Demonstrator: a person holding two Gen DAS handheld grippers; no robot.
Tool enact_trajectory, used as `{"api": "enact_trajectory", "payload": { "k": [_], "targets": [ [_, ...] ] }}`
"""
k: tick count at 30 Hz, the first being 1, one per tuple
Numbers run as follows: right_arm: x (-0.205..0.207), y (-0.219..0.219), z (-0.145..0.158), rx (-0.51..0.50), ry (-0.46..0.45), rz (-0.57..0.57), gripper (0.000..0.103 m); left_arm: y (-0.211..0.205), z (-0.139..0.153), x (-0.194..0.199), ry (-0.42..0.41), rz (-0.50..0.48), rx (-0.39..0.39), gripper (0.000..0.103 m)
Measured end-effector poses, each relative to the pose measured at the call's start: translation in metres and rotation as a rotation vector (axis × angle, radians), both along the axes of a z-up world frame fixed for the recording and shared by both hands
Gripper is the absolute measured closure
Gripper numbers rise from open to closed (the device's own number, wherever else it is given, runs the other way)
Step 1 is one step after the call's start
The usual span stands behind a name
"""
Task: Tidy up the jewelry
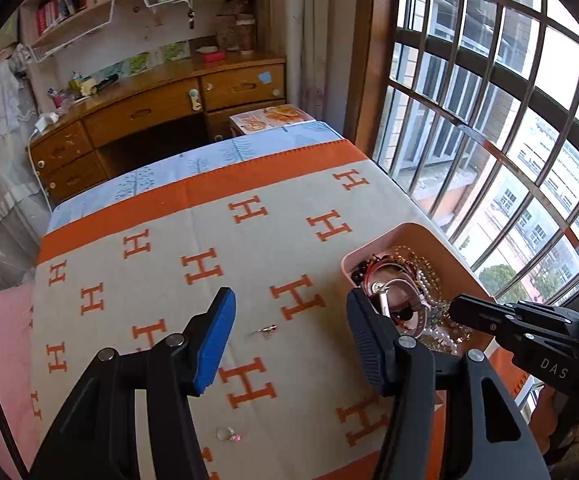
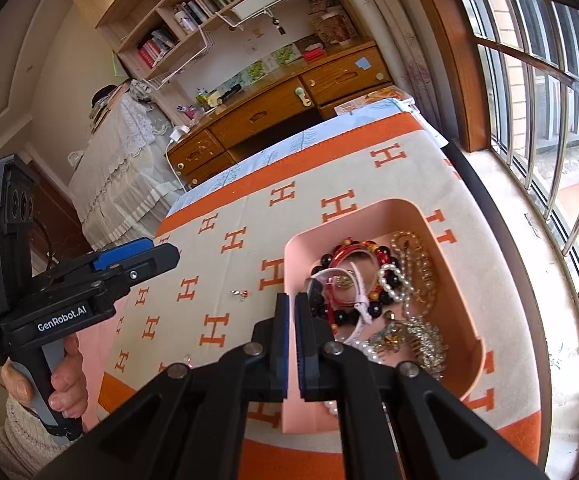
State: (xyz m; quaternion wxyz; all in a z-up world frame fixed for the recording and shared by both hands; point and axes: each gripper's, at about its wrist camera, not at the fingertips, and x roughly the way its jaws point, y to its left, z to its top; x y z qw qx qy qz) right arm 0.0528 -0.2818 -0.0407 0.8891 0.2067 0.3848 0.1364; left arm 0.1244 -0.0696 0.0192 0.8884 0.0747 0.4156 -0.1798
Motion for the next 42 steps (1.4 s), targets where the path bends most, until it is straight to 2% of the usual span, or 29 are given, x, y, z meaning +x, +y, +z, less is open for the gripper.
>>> {"api": "enact_trajectory", "payload": {
  "k": [4, 6, 12, 15, 18, 20, 22, 25, 27, 33, 42],
  "targets": [
    [-0.006, 0.023, 0.005, -0.013, -0.017, 0.054, 0.100, 0.040, 0.006, -0.025, -0.064, 0.097, -0.002, 0.033],
    [-0.009, 0.035, 0.006, -0.023, -0.024, 0.080, 0.100, 0.054, 0.001, -0.035, -0.068, 0.124, -0.003, 0.033],
    [-0.018, 0.075, -0.001, -0.058, -0.032, 0.163, 0.100, 0.077, -0.036, -0.059, -0.022, 0.166, 0.004, 0.033],
    [-0.020, 0.093, -0.012, -0.096, -0.025, 0.201, 0.100, 0.082, -0.060, -0.065, 0.039, 0.170, -0.008, 0.033],
    [-0.018, 0.106, -0.025, -0.120, 0.002, 0.230, 0.100, 0.085, -0.083, -0.066, 0.126, 0.176, -0.053, 0.038],
    [-0.018, 0.110, -0.032, -0.119, 0.017, 0.244, 0.100, 0.085, -0.098, -0.064, 0.181, 0.188, -0.073, 0.050],
    [-0.016, 0.112, -0.035, -0.119, 0.024, 0.250, 0.100, 0.086, -0.109, -0.060, 0.223, 0.203, -0.092, 0.056],
    [-0.015, 0.112, -0.039, -0.121, 0.030, 0.248, 0.100, 0.086, -0.121, -0.055, 0.279, 0.213, -0.137, 0.071],
    [-0.014, 0.109, -0.042, -0.116, 0.037, 0.244, 0.100, 0.085, -0.128, -0.050, 0.310, 0.218, -0.160, 0.072],
    [-0.010, 0.104, -0.048, -0.098, 0.049, 0.237, 0.100, 0.080, -0.130, -0.041, 0.288, 0.243, -0.157, 0.072],
    [-0.005, 0.102, -0.058, -0.080, 0.072, 0.249, 0.100, 0.078, -0.129, -0.027, 0.253, 0.226, -0.146, 0.072]
  ]
}}
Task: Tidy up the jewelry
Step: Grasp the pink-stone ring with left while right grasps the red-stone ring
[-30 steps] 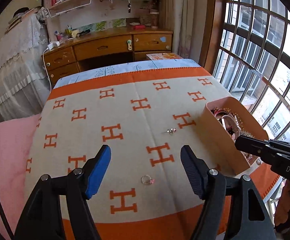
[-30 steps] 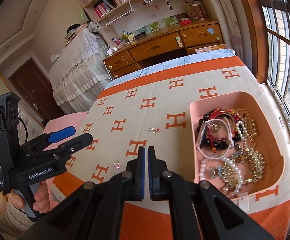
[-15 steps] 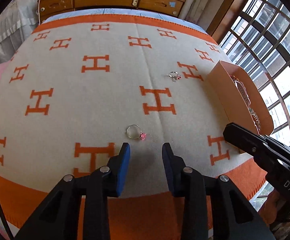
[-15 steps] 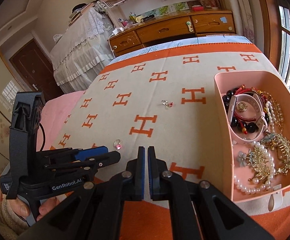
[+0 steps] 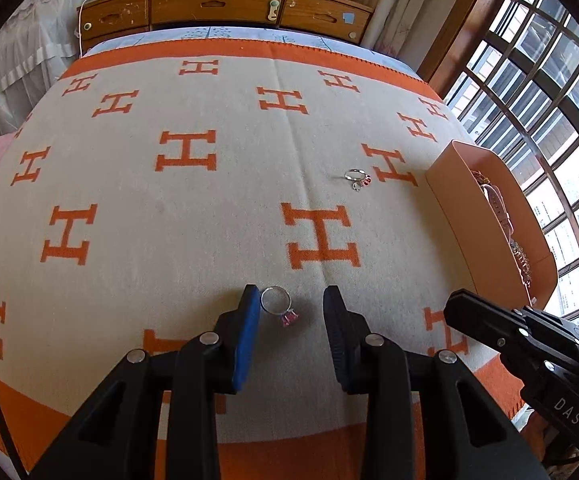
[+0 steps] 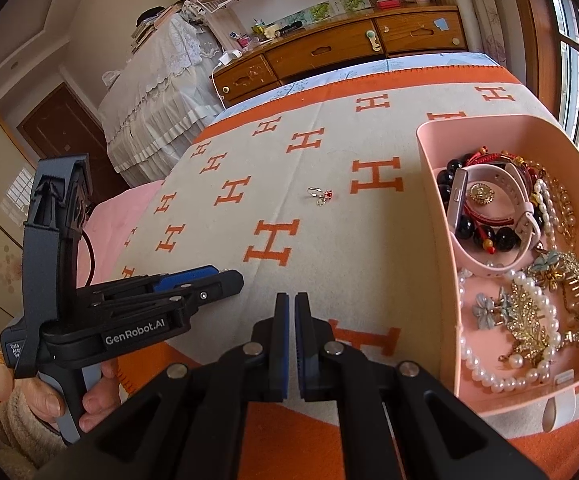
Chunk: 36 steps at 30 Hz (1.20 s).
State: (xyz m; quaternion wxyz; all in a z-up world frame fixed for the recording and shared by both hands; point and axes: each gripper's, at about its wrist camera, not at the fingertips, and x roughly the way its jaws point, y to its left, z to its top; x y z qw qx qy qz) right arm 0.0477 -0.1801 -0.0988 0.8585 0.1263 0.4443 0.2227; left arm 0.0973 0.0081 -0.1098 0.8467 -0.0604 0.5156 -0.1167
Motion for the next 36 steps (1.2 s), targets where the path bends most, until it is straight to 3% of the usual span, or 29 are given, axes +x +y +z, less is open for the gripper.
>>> {"api": "enact_trajectory", "payload": {
  "k": [10, 12, 13, 14, 17, 22, 23, 26, 33, 36],
  "targets": [
    [0.012, 0.012, -0.003, -0.036, 0.008, 0.016, 0.100, -0.003, 0.001, -0.008, -0.021, -0.034, 0.037, 0.072],
    [0.016, 0.013, -0.002, -0.029, 0.008, 0.012, 0.100, -0.006, 0.001, -0.011, -0.042, -0.035, 0.079, 0.079],
    [0.018, 0.014, -0.002, -0.030, 0.009, 0.008, 0.100, -0.007, 0.000, -0.011, -0.055, -0.033, 0.114, 0.088],
    [0.021, 0.015, -0.001, -0.031, 0.010, 0.006, 0.100, -0.007, 0.000, -0.011, -0.063, -0.037, 0.124, 0.090],
    [0.028, 0.019, 0.001, -0.048, 0.008, 0.001, 0.100, 0.000, 0.000, -0.010, -0.059, -0.031, 0.096, 0.095],
    [0.048, 0.028, 0.003, -0.123, 0.001, -0.020, 0.099, 0.015, 0.001, -0.010, -0.057, -0.015, 0.047, 0.095],
    [0.054, 0.031, 0.002, -0.149, 0.007, -0.022, 0.094, 0.017, 0.002, -0.011, -0.060, -0.013, 0.044, 0.095],
    [0.066, 0.038, 0.004, -0.233, 0.005, -0.022, 0.065, 0.027, 0.006, -0.014, -0.075, -0.008, 0.026, 0.095],
    [0.081, 0.067, 0.012, -0.471, -0.090, 0.090, 0.062, 0.048, 0.012, -0.020, -0.102, -0.005, -0.020, 0.095],
    [0.089, 0.077, 0.005, -0.535, -0.082, 0.142, 0.062, 0.055, 0.009, -0.019, -0.096, 0.003, -0.041, 0.095]
  ]
}}
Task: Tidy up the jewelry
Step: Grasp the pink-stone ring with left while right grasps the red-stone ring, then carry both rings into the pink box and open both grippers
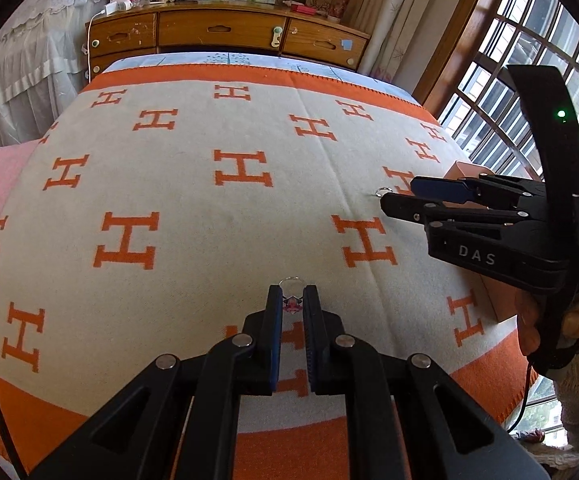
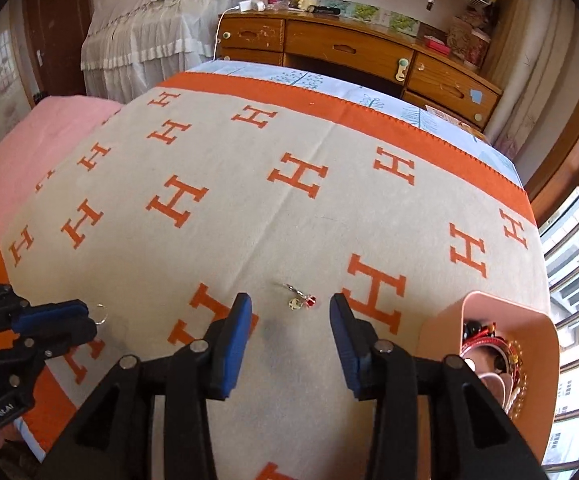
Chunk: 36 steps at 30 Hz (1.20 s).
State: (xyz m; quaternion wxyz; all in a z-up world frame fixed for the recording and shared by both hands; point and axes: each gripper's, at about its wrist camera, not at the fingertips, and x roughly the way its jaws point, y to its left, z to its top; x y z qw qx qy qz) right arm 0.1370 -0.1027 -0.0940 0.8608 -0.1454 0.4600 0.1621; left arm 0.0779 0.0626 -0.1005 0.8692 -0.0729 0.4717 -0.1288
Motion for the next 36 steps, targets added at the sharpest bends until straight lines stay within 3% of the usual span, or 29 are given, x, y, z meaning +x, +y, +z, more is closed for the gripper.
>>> {"api": "enact_trajectory", "payload": {
  "k": [5, 11, 15, 24, 29, 36],
  "targets": [
    [0.012, 0.000, -0.013, -0.019, 0.070, -0.010, 0.069, 0.010, 0.001, 0.000, -0.005, 0.011, -0.023, 0.095],
    [0.018, -0.003, -0.012, -0.019, 0.083, -0.029, 0.075, 0.012, -0.002, 0.001, 0.009, 0.009, -0.039, 0.095],
    [0.022, -0.003, -0.012, -0.014, 0.097, -0.014, 0.092, 0.010, -0.002, 0.000, 0.010, 0.005, -0.041, 0.095],
    [0.010, -0.002, -0.004, -0.002, 0.037, -0.008, 0.093, 0.007, 0.001, -0.001, -0.001, 0.001, -0.036, 0.095],
    [-0.014, -0.015, 0.021, 0.083, -0.020, -0.023, 0.093, -0.001, 0.009, -0.002, -0.011, -0.014, -0.034, 0.095],
    [-0.056, -0.069, 0.059, 0.234, -0.103, -0.128, 0.093, -0.025, 0.031, -0.004, -0.048, -0.081, -0.041, 0.095]
  ]
}}
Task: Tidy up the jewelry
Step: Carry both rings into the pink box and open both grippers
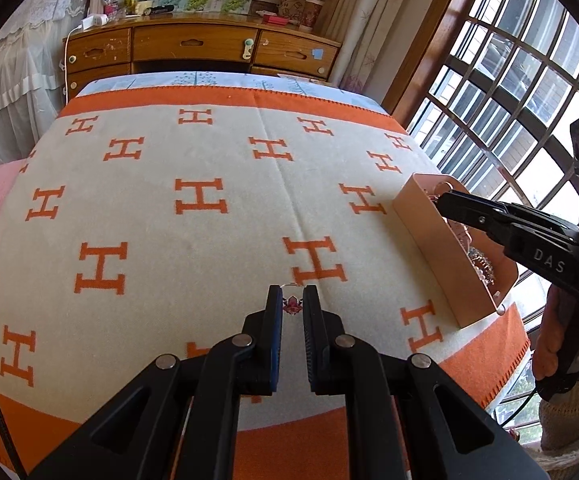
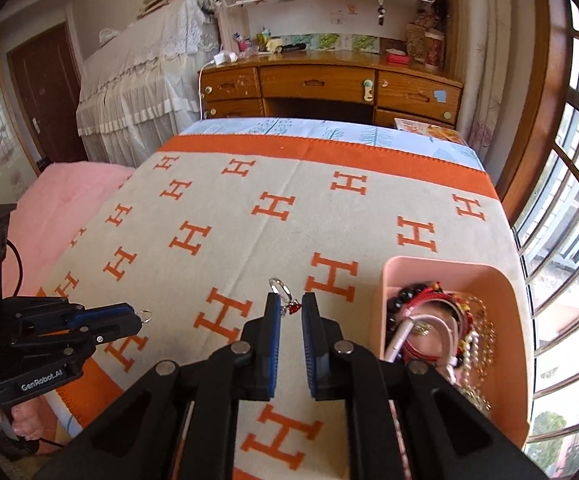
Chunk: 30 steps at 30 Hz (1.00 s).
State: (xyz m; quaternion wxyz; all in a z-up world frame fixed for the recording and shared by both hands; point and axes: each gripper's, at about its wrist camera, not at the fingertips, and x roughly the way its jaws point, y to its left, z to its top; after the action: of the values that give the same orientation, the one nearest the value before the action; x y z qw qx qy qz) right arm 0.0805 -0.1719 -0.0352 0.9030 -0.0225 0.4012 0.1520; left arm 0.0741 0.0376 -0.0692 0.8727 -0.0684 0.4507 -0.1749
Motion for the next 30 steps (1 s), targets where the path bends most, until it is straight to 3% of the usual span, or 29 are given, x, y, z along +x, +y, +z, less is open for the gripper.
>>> {"api": "enact_trajectory", "payload": {
  "k": [7, 15, 23, 30],
  "targets": [
    [-0.027, -0.077, 0.022, 0.091, -0.072, -0.176, 0.092, -0.049, 0.037, 0.006, -0.066, -0.094, 0.007, 0.095],
    [-0.039, -0.130, 0.009, 0.128, -0.049, -0.275, 0.092, -0.130, 0.075, 0.033, -0.103, -0.224, -0.048, 0.095],
    [-0.047, -0.147, -0.012, 0.167, -0.022, -0.275, 0.092, -0.197, 0.053, 0.071, 0.033, -0.309, -0.072, 0.095],
    [-0.025, -0.149, -0.014, 0.179, -0.027, -0.256, 0.092, -0.217, 0.038, 0.100, 0.082, -0.293, -0.048, 0.095]
  ]
}}
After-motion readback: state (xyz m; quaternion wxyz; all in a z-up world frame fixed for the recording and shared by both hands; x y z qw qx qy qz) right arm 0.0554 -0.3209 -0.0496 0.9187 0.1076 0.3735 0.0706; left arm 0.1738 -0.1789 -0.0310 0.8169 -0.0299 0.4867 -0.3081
